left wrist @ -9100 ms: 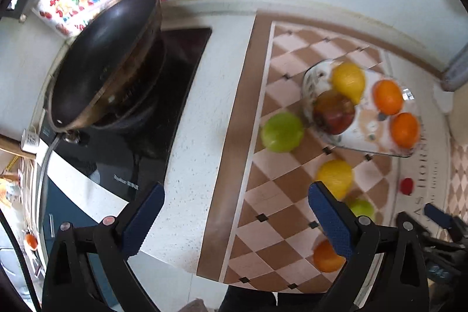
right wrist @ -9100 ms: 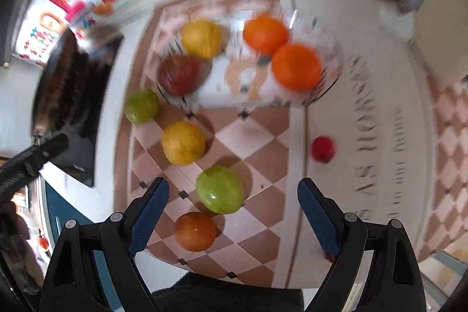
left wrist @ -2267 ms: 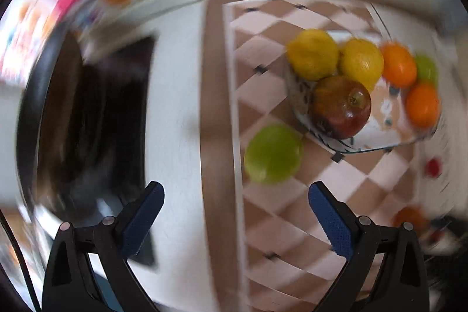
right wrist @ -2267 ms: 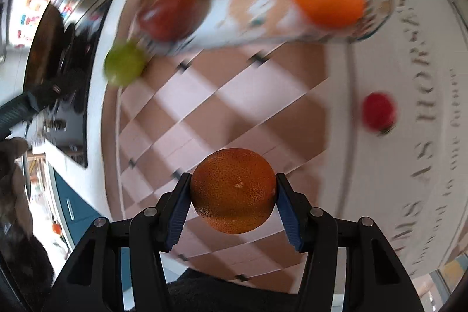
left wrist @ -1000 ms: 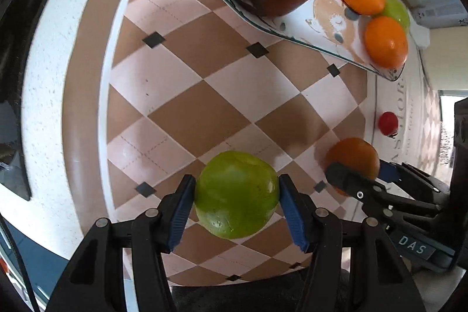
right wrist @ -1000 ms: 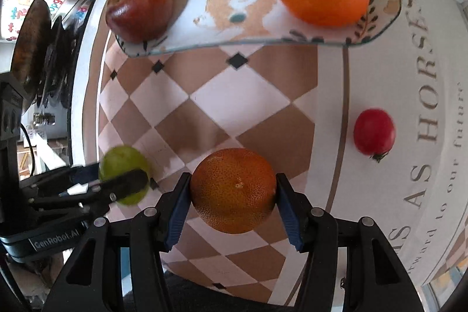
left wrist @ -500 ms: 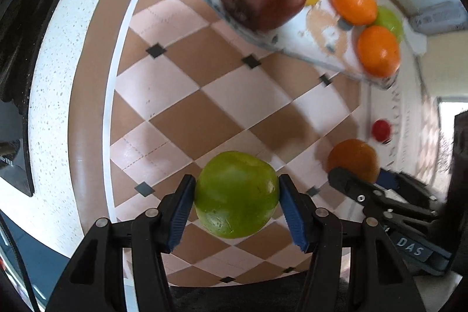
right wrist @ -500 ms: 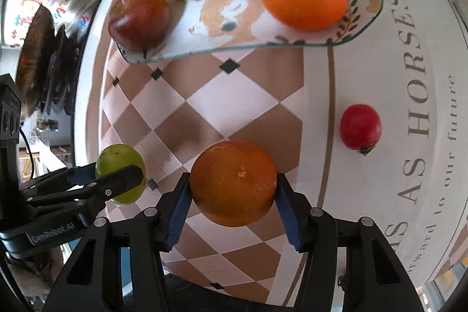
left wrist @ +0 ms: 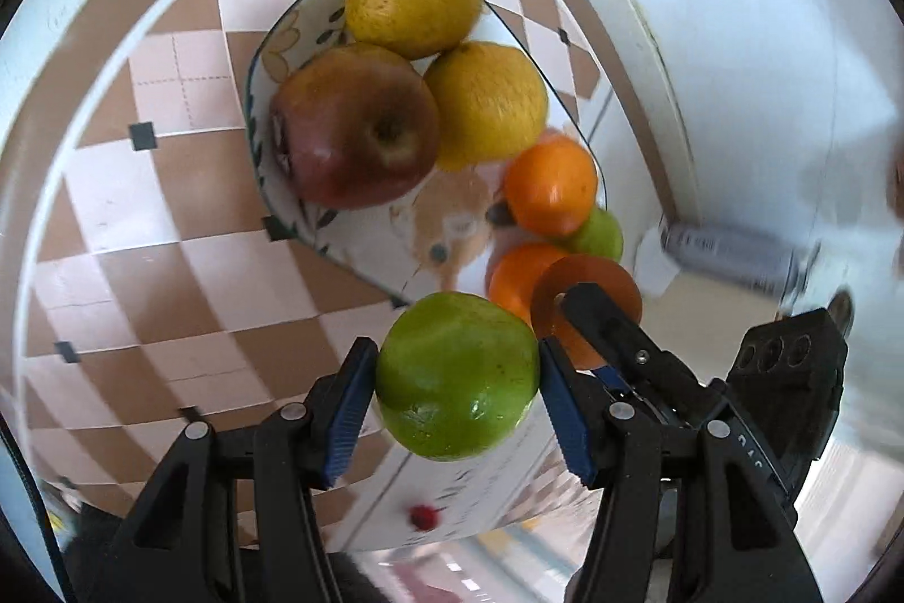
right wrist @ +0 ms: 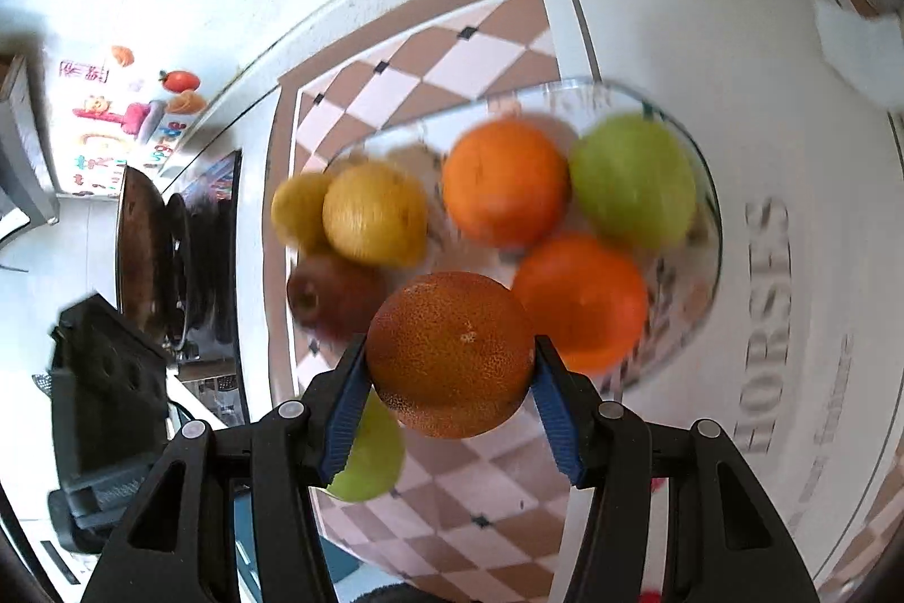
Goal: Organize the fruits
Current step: 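Carry orange and green apple onto the plate and open both tools, then raise both open tools away from the plate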
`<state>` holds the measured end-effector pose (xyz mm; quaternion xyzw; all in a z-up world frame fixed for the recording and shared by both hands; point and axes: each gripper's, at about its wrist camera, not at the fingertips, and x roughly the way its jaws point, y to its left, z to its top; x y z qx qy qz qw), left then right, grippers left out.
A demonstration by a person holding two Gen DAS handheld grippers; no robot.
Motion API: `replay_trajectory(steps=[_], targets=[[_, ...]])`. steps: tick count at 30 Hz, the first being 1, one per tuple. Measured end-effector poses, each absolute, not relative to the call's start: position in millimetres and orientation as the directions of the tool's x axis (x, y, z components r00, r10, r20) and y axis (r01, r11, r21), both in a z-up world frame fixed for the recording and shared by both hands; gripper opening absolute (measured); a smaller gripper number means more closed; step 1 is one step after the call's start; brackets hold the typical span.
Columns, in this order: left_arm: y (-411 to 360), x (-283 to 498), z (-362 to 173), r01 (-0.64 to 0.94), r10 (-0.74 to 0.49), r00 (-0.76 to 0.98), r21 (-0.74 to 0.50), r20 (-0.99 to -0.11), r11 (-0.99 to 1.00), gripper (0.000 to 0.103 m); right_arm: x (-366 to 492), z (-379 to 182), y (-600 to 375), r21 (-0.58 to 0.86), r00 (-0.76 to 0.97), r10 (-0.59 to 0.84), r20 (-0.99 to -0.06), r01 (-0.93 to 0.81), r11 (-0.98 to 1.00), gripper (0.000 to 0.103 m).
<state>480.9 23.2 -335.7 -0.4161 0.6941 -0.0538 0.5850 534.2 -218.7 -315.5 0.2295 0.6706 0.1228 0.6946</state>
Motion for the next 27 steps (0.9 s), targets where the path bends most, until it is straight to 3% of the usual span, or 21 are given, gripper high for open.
replay_trajectory(steps=[5,7,9,10,12,20,22,25,27], targets=[[23.3,491.2,-349.7,-0.596,-0.669,0.059,-0.564,-0.741,0.572,0.055,557.2,-326.4,-221.6,0.509,0.024,0.512,-0.859,0.160,0.846,0.059],[21.5,493.3,-352.8,-0.610,-0.679,0.060,-0.565,-0.732,0.556,0.055,562.5,-329.0,-224.3,0.525,0.018,0.531,-0.847,0.182,0.831,0.068],[17.4,495.6,-358.5,-0.618,-0.679,0.035,-0.549,-0.734,0.562,0.062,564.1,-328.9,-225.0,0.545,0.023,0.552,-0.834,0.203,0.814,0.076],[17.3,495.7,-359.6,-0.622,-0.670,0.027,-0.537,-0.742,0.570,0.072,564.9,-328.4,-221.6,0.542,0.029,0.549,-0.835,0.204,0.815,0.079],[20.4,494.2,-359.9,-0.630,-0.659,0.044,-0.533,-0.751,0.565,0.077,566.3,-327.2,-219.1,0.529,0.028,0.534,-0.845,0.202,0.825,0.079],[24.3,494.3,-350.8,-0.589,-0.639,0.037,-0.533,-0.768,0.607,0.077,557.4,-320.2,-229.1,0.507,0.059,0.507,-0.860,0.208,0.836,0.080],[21.2,495.0,-342.6,-0.548,-0.602,0.026,-0.515,-0.798,0.659,0.077,553.6,-315.1,-232.7,0.492,0.073,0.488,-0.870,0.202,0.847,0.080],[12.4,495.0,-325.4,-0.413,-0.450,-0.006,-0.408,-0.893,0.814,0.077,544.1,-303.2,-234.4,0.416,0.099,0.404,-0.909,0.174,0.893,0.080],[1.1,494.2,-314.3,-0.285,-0.303,-0.011,-0.288,-0.953,0.914,0.077,536.1,-295.1,-232.0,0.341,0.120,0.326,-0.938,0.142,0.929,0.089]])
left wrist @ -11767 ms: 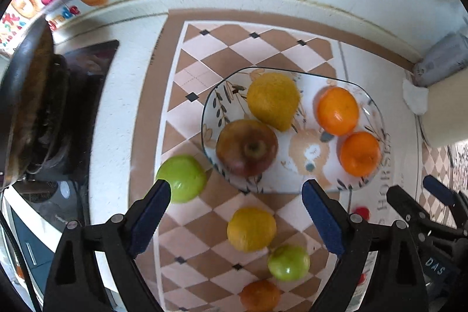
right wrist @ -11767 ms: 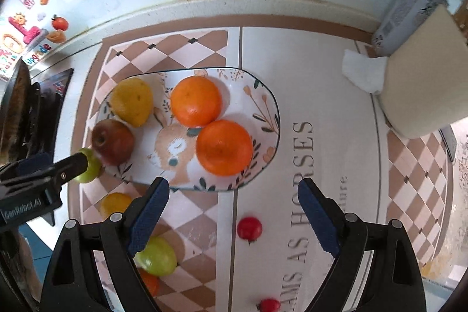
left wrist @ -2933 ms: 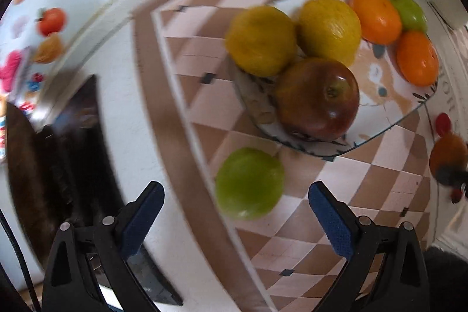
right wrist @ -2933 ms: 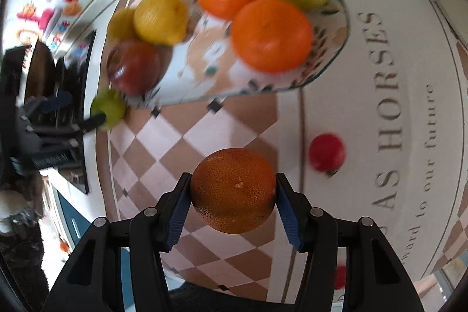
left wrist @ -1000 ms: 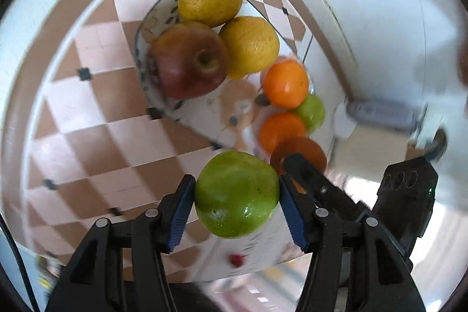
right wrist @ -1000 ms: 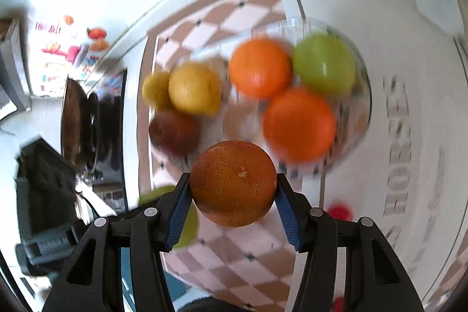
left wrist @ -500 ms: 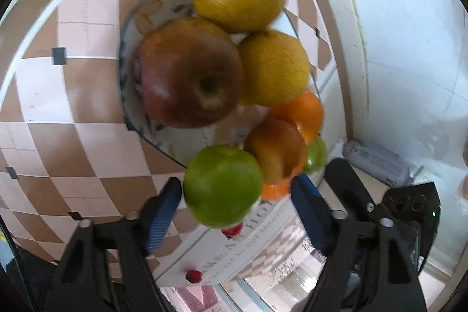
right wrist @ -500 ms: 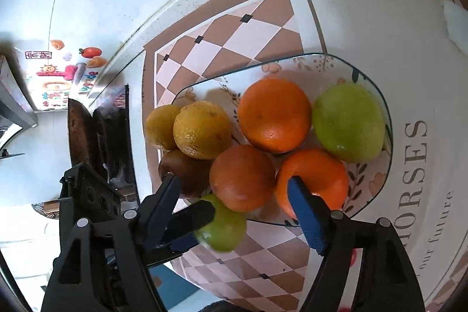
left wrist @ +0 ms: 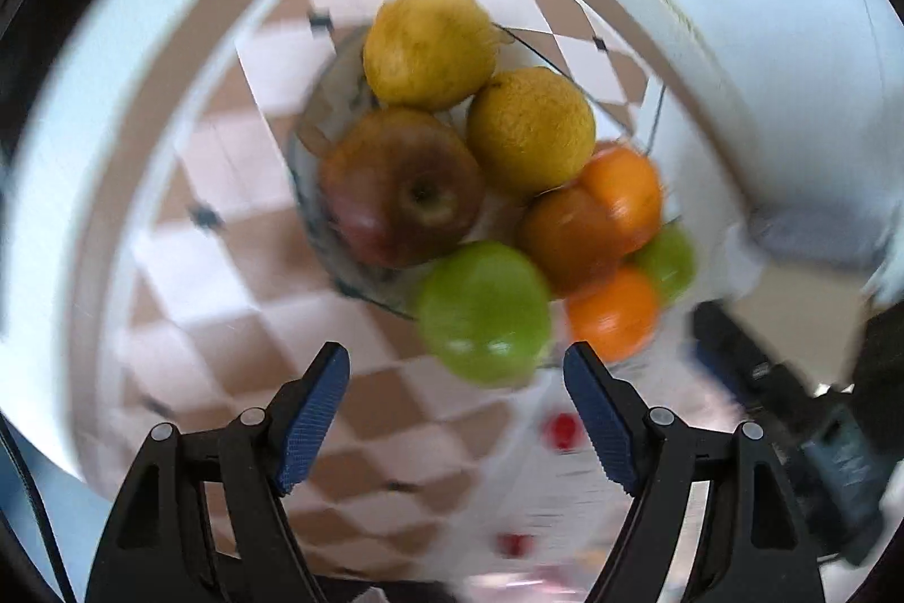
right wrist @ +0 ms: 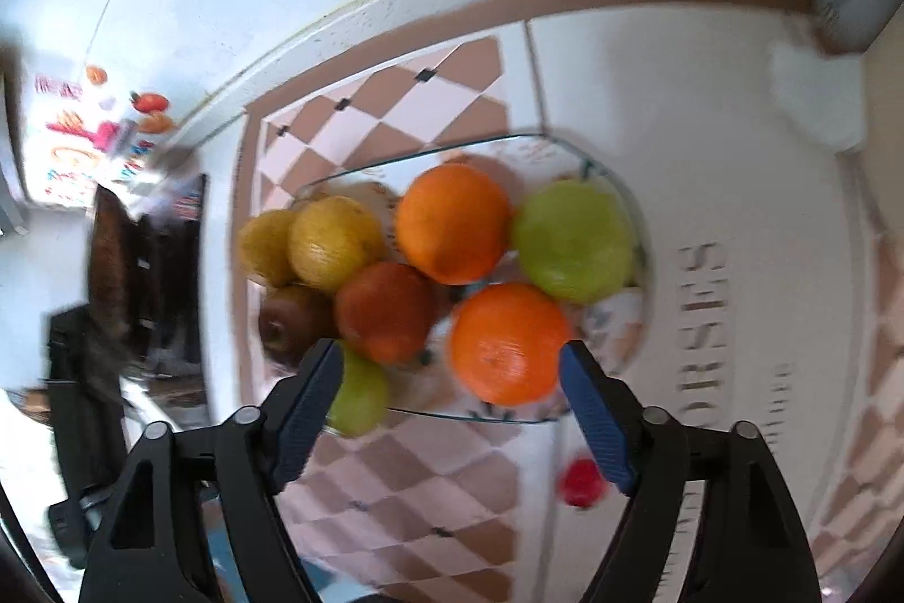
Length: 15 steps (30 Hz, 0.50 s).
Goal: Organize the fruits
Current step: 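Raise both open tools away from the plate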
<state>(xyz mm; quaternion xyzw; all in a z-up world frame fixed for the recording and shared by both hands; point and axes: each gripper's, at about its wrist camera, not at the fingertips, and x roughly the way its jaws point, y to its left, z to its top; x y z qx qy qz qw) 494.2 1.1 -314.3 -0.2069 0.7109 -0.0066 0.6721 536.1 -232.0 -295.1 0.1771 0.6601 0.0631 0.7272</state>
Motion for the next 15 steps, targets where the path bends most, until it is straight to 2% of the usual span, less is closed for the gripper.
replay_trajectory(steps=[5,9,10,15], targets=[[-13.0,486.2,-305.0,-0.108,-0.063,0.042,-0.067,-0.997,0.992,0.077,511.2,-287.4,-226.5,0.178,0.152,0.163,-0.975,0.087,0.980,0.091],[-14.3,477.9,-299.9,-0.050,0.020,0.085,0.016,-0.996,0.999,0.078,491.3,-284.2,-224.0,0.115,0.175,0.102,-0.979,0.069,0.991,0.091],[-15.1,476.0,-298.0,-0.040,0.030,0.095,0.026,-0.995,0.999,0.081,486.7,-283.2,-224.6,0.109,0.182,0.095,-0.979,0.068,0.992,0.091],[-15.2,460.2,-277.9,-0.008,0.050,0.172,0.050,-0.984,0.999,0.081,460.5,-268.4,-225.0,0.089,0.224,0.070,-0.972,0.074,0.993,0.091]])
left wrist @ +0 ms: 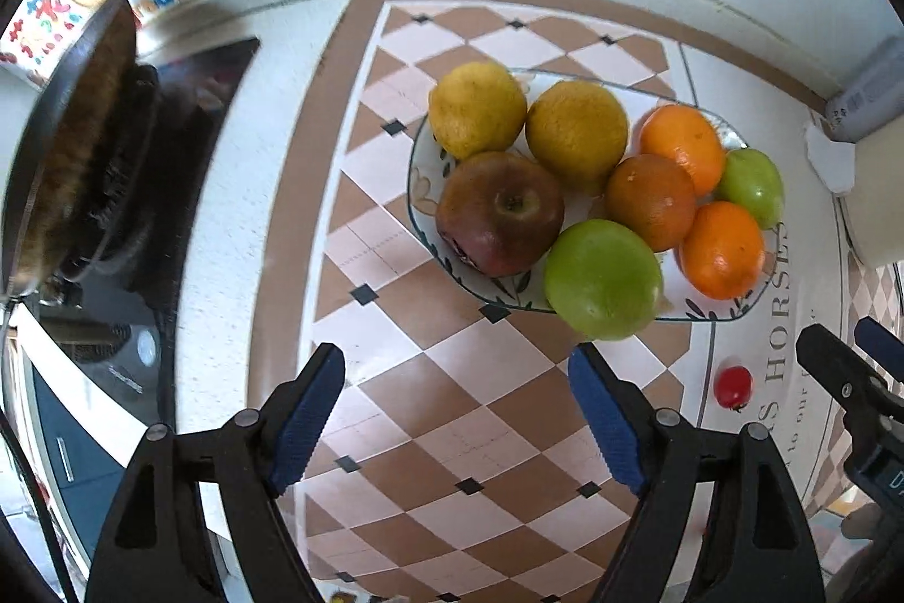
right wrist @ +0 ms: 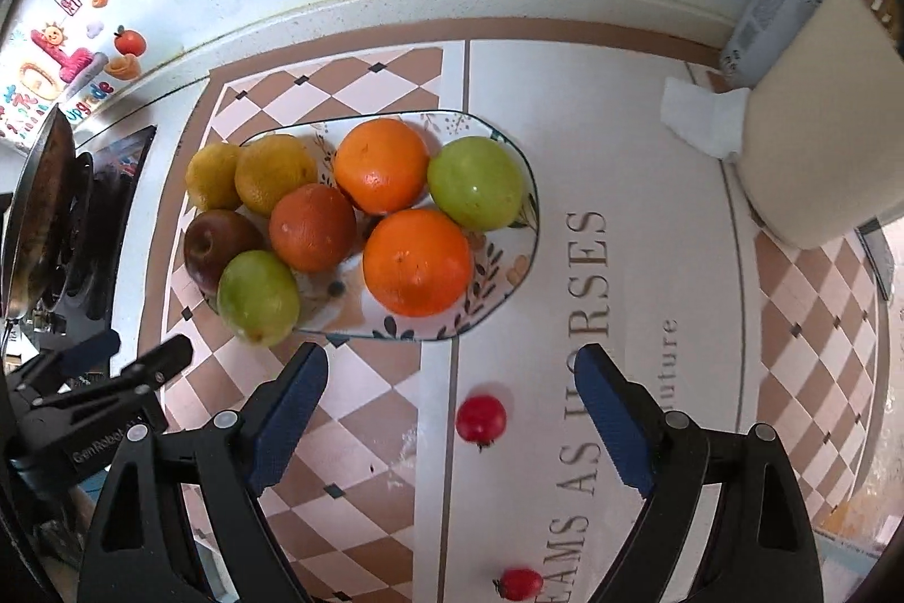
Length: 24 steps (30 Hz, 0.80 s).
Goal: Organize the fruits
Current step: 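Raise both open tools away from the plate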
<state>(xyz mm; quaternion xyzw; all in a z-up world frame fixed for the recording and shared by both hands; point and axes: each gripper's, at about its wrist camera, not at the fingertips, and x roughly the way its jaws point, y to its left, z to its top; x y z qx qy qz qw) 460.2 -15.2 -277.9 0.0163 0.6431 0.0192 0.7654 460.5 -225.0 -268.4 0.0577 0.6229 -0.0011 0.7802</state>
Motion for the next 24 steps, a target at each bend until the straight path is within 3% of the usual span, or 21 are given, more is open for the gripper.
replay_trajectory(steps=[14,24], targets=[[-12.3,399.6,-175.6,0.042,0.002,0.381,0.019,-0.925,0.999,0.081,390.0,-175.4,-216.6,0.093,0.390,0.056,-0.919,0.076,0.993,0.091],[-14.3,358.6,-130.5,0.090,-0.046,0.449,-0.006,-0.893,0.996,0.081,340.6,-119.0,-202.1,0.102,0.473,0.062,-0.879,0.060,0.993,0.091]])
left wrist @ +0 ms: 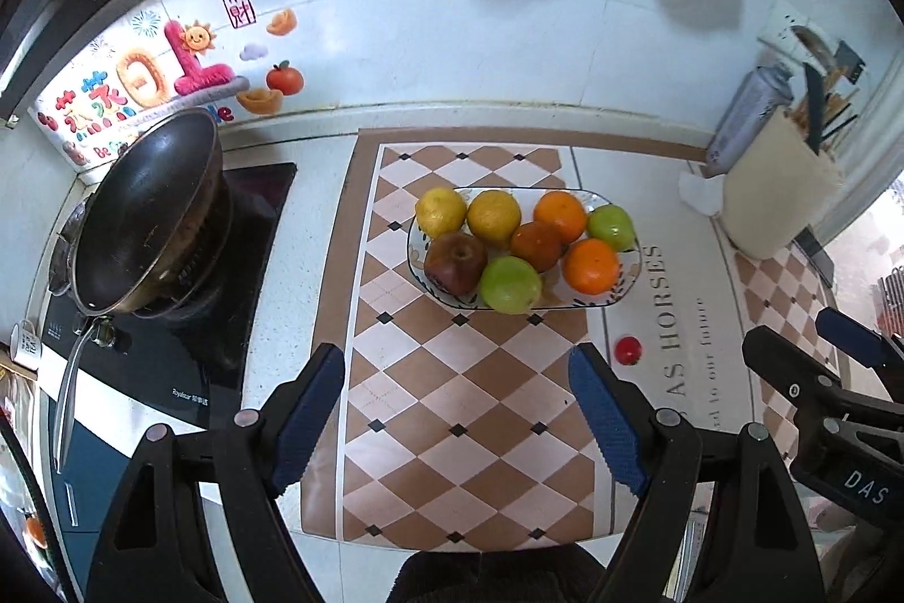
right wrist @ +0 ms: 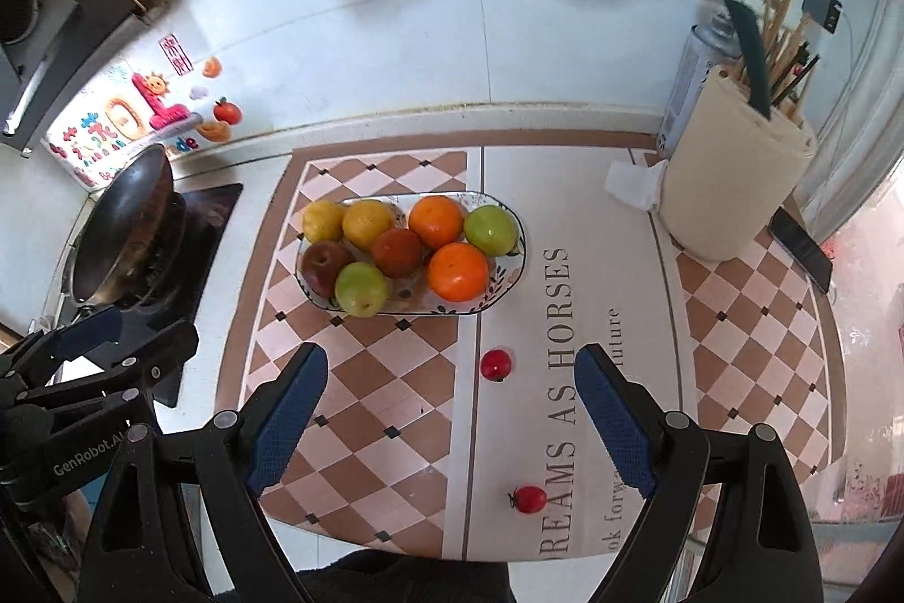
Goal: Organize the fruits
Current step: 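Raise both open tools away from the plate, then grasp a red cherry tomato with right tool while left tool grasps another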
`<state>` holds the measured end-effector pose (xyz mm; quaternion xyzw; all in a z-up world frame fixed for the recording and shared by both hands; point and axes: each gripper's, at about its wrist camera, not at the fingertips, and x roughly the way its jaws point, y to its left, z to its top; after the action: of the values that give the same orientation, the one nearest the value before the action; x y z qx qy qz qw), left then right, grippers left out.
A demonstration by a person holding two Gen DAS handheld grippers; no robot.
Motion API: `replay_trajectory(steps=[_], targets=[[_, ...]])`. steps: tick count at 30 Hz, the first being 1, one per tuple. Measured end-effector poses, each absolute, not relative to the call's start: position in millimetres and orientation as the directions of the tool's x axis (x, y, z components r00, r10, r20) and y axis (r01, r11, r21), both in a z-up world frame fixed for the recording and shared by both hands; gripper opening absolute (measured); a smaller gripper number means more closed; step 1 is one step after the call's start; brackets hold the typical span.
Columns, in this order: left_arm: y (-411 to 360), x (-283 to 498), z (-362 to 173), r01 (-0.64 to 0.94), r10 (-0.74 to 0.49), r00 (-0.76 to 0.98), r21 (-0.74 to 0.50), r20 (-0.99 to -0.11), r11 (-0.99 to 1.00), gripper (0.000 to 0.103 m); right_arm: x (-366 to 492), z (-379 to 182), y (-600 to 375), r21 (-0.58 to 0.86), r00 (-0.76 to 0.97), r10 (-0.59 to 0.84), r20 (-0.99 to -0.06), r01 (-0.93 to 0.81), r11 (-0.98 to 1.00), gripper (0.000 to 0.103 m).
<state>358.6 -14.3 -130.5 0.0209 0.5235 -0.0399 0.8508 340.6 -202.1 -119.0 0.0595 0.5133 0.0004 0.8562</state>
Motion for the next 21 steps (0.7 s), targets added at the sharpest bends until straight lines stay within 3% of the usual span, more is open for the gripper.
replay_trajectory(steps=[12,17,18,19,21], targets=[[-9.0,324.7,-111.8,0.108,-0.057,0.494,-0.004,-0.868,0.994,0.081,303.0,-88.9,-196.4,0.113,0.526,0.055,-0.848,0.080,0.990,0.091],[-7.1,319.8,-107.0,0.118,-0.065,0.509,-0.006,-0.858,0.993,0.081,293.3,-82.3,-193.7,0.118,0.545,0.046,-0.837,0.097,0.988,0.097],[-7.0,319.5,-106.7,0.119,-0.064,0.509,-0.003,-0.858,0.993,0.086,291.3,-80.9,-193.5,0.119,0.549,0.043,-0.835,0.103,0.988,0.097],[-7.2,319.4,-107.1,0.123,-0.068,0.507,-0.006,-0.859,0.992,0.098,289.2,-79.3,-193.5,0.121,0.553,0.041,-0.832,0.110,0.987,0.097],[-7.1,319.4,-108.3,0.134,-0.088,0.506,-0.023,-0.858,0.991,0.102,286.2,-77.7,-196.3,0.142,0.566,0.049,-0.823,0.122,0.982,0.099]])
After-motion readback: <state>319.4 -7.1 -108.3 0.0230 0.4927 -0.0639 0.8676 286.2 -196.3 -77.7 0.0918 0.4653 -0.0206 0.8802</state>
